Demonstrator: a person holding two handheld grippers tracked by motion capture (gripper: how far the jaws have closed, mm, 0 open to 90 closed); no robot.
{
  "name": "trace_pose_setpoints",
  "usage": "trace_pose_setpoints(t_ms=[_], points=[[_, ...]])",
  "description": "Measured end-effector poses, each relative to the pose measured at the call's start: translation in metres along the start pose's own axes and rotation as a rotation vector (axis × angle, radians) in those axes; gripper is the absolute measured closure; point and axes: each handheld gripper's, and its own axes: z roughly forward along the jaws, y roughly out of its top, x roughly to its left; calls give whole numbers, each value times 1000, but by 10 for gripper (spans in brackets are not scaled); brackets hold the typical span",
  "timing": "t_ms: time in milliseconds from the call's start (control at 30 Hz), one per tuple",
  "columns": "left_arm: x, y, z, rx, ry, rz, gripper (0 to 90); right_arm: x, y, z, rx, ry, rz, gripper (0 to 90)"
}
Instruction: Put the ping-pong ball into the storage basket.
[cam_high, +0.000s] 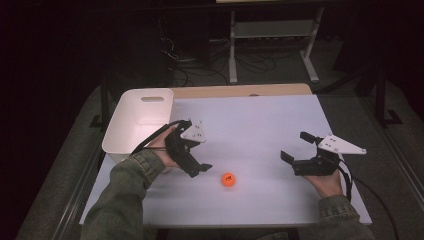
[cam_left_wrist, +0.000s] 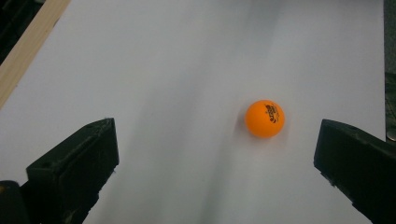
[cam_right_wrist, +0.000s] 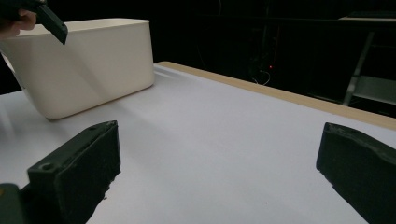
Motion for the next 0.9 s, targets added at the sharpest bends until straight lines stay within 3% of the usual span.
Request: trace_pose_setpoints(t_ms=[567, 900], points=[[-1, 10, 15, 61, -31, 22, 0, 0, 0, 0, 4, 1, 0, 0], [-2, 13, 24, 96, -27, 24, 0, 0, 0, 0, 5, 0, -1, 0]])
